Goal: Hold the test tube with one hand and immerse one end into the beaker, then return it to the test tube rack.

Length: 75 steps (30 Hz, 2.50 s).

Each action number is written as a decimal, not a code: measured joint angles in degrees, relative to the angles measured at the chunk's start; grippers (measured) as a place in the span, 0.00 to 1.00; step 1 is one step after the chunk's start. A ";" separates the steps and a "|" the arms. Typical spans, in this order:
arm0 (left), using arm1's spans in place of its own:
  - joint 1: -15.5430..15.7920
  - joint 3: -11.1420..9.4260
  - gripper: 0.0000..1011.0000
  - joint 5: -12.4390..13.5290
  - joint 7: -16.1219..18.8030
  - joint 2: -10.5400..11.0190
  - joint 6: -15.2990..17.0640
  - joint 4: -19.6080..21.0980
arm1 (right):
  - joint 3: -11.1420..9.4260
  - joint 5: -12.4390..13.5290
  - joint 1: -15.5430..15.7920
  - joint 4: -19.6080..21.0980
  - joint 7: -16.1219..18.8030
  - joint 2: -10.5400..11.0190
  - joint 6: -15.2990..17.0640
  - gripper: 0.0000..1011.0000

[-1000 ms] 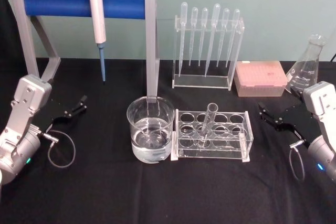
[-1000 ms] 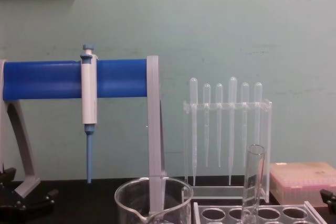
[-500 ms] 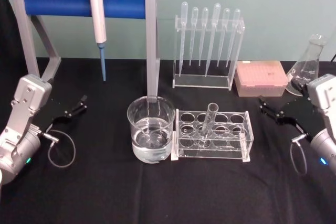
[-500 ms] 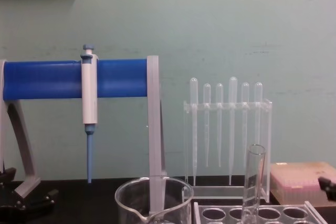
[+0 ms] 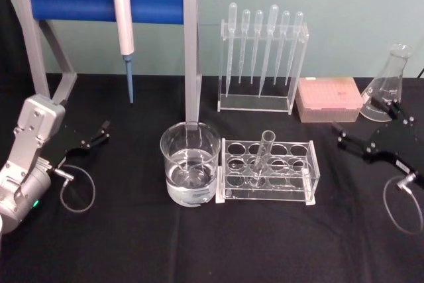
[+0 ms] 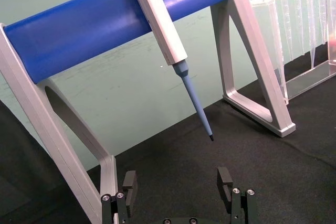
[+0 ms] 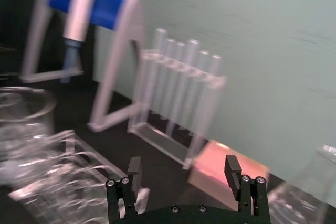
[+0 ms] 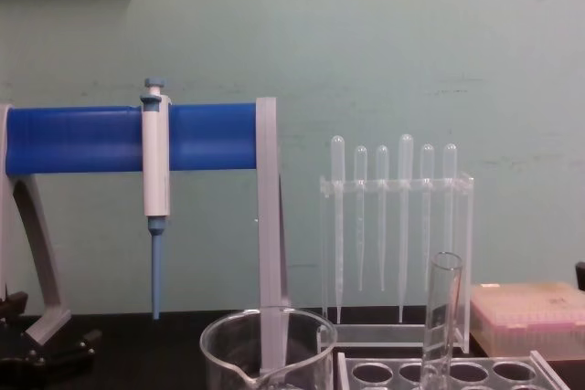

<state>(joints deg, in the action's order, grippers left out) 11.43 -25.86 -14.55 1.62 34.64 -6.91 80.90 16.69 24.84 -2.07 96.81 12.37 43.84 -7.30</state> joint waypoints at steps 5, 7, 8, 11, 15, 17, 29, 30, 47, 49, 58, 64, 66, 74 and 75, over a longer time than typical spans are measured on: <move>0.00 0.00 0.99 0.00 0.00 0.00 0.00 0.00 | -0.64 1.99 1.98 0.93 6.23 2.72 -2.70 0.99; 0.00 0.00 0.99 0.00 0.00 0.00 0.00 0.00 | -0.60 2.82 2.48 0.99 9.92 3.89 -3.91 0.99; 0.00 0.00 0.99 0.00 0.00 0.00 0.00 0.00 | -0.37 3.17 2.60 1.03 12.10 4.50 -4.46 0.99; 0.00 0.00 0.99 0.00 0.00 0.00 0.00 0.00 | 0.25 3.62 2.63 1.20 16.06 5.26 -5.27 0.99; 0.00 0.00 0.99 0.00 0.00 0.00 0.00 0.00 | 1.29 3.73 1.87 1.24 19.85 5.47 -5.57 0.99; 0.00 0.00 0.99 0.00 0.00 0.00 0.00 0.00 | 1.70 3.68 1.38 1.26 20.99 5.35 -5.48 0.99; 0.00 0.00 0.99 0.00 0.00 0.00 0.00 0.00 | 4.28 2.74 -2.56 1.67 24.75 1.88 -0.21 0.99; 0.00 0.00 0.99 0.00 0.00 0.00 0.00 0.00 | 4.43 2.56 -2.79 1.63 24.76 1.51 -0.01 0.99; 0.00 0.00 0.99 0.00 0.00 0.00 0.00 0.00 | 7.64 -0.96 -9.16 -1.76 23.25 -5.60 5.27 0.99; 0.00 0.00 0.99 0.00 0.00 0.00 0.00 0.00 | 8.17 -1.26 -9.78 -2.22 23.26 -6.18 5.69 0.99; 0.00 0.00 0.99 0.00 0.00 0.00 0.00 0.00 | 9.23 -1.99 -10.93 -3.31 22.88 -7.50 6.61 0.99; 0.00 0.00 0.99 0.00 0.00 0.00 0.00 0.00 | 9.10 -1.92 -10.79 -3.21 22.90 -7.34 6.55 0.98; 0.00 0.00 0.99 0.00 0.00 0.00 0.00 0.00 | 9.05 -1.89 -10.75 -3.17 22.91 -7.28 6.51 0.94; 0.00 0.00 0.99 0.00 0.00 0.00 0.00 0.00 | 8.95 -1.80 -10.66 -3.08 22.93 -7.18 6.39 0.74; 0.00 0.00 0.99 0.00 0.00 0.00 0.00 0.00 | 8.95 -1.80 -10.65 -3.08 22.94 -7.18 6.38 0.73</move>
<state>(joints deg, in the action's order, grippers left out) 11.43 -25.86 -14.55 1.62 34.65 -6.91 80.90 25.64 23.04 -12.72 93.73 35.30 36.67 -0.92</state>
